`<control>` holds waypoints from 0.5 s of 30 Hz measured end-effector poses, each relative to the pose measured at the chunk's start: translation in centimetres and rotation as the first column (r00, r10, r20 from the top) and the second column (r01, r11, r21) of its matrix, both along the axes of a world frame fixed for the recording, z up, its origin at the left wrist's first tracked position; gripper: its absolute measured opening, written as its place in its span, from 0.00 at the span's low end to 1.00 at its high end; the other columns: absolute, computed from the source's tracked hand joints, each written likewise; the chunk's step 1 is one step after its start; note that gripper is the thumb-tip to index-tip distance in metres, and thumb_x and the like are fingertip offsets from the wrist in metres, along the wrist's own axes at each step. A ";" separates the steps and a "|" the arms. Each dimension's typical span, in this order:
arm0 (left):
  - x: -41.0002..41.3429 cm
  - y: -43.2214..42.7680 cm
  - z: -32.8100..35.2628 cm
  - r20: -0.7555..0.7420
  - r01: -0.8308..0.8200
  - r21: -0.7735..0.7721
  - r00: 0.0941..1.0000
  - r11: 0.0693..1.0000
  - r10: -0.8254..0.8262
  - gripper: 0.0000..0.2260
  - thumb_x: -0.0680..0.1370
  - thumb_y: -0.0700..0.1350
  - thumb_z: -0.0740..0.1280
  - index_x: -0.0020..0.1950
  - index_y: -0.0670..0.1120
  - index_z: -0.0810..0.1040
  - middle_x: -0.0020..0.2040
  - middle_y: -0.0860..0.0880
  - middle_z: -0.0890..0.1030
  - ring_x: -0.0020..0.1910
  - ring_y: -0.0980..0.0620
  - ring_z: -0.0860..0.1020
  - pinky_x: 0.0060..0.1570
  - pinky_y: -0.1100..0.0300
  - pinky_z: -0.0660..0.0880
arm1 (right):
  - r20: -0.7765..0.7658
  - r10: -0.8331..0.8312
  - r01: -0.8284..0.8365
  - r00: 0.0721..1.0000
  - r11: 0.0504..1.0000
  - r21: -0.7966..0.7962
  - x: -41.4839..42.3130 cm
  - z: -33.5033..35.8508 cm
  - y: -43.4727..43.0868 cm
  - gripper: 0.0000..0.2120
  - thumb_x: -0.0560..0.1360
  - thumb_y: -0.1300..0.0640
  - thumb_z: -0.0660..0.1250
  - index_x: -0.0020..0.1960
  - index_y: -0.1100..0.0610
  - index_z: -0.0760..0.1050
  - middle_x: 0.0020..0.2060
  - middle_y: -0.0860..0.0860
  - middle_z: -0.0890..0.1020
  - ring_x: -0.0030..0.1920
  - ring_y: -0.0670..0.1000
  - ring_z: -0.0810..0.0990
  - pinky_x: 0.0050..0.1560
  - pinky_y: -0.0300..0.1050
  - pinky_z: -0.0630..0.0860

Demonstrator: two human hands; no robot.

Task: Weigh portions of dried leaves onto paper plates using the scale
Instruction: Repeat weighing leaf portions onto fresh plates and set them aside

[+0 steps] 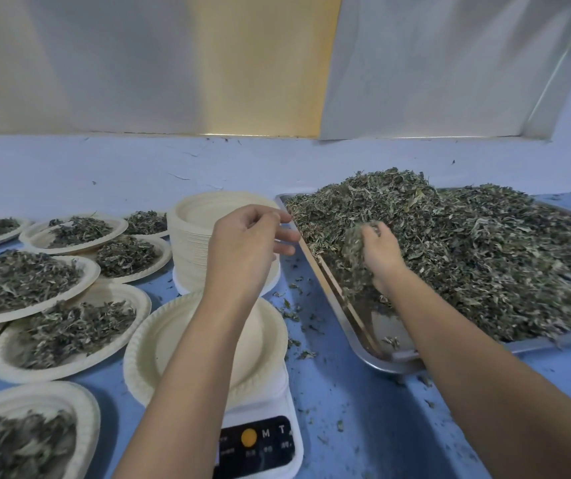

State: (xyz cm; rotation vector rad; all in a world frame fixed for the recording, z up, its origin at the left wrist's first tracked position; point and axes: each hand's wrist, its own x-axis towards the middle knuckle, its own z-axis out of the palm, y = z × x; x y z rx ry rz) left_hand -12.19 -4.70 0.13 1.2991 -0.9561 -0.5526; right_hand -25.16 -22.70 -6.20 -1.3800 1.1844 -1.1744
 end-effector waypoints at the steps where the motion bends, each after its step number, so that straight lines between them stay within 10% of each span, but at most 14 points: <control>1: 0.2 0.2 0.0 0.000 -0.006 0.005 1.000 1.000 0.006 0.11 0.77 0.39 0.59 0.41 0.48 0.79 0.32 0.52 0.83 0.29 0.57 0.79 0.33 0.66 0.70 | 0.135 -0.003 -0.006 0.991 0.998 0.065 -0.1 0.9 0.5 0.11 0.82 0.52 0.54 0.58 0.56 0.71 0.46 0.54 0.78 0.45 0.51 0.78 0.51 0.50 0.79; 4: 0.9 0.9 0.0 0.003 -0.033 0.007 0.999 0.999 0.033 0.11 0.77 0.39 0.59 0.41 0.47 0.79 0.32 0.52 0.83 0.29 0.57 0.79 0.34 0.63 0.70 | 0.350 0.035 -0.090 0.936 0.986 0.141 0.1 3.2 2.7 0.13 0.83 0.52 0.51 0.60 0.54 0.71 0.55 0.55 0.78 0.55 0.55 0.78 0.53 0.54 0.79; 8: 2.7 2.0 0.2 0.007 -0.111 -0.013 0.994 0.994 0.111 0.11 0.78 0.40 0.59 0.42 0.47 0.80 0.32 0.51 0.83 0.30 0.56 0.80 0.34 0.63 0.70 | 0.560 0.172 -0.226 0.810 0.974 0.029 1.9 5.8 6.4 0.12 0.83 0.53 0.53 0.48 0.52 0.75 0.44 0.51 0.82 0.44 0.50 0.81 0.40 0.43 0.79; 15: 6.6 4.7 0.6 -0.062 -0.269 -0.092 0.962 0.959 0.264 0.11 0.76 0.39 0.58 0.40 0.47 0.79 0.32 0.50 0.83 0.31 0.54 0.80 0.34 0.61 0.71 | 0.537 0.421 -0.489 0.731 0.872 -0.019 7.3 6.6 12.4 0.13 0.82 0.51 0.56 0.54 0.55 0.77 0.40 0.50 0.85 0.40 0.48 0.85 0.36 0.45 0.81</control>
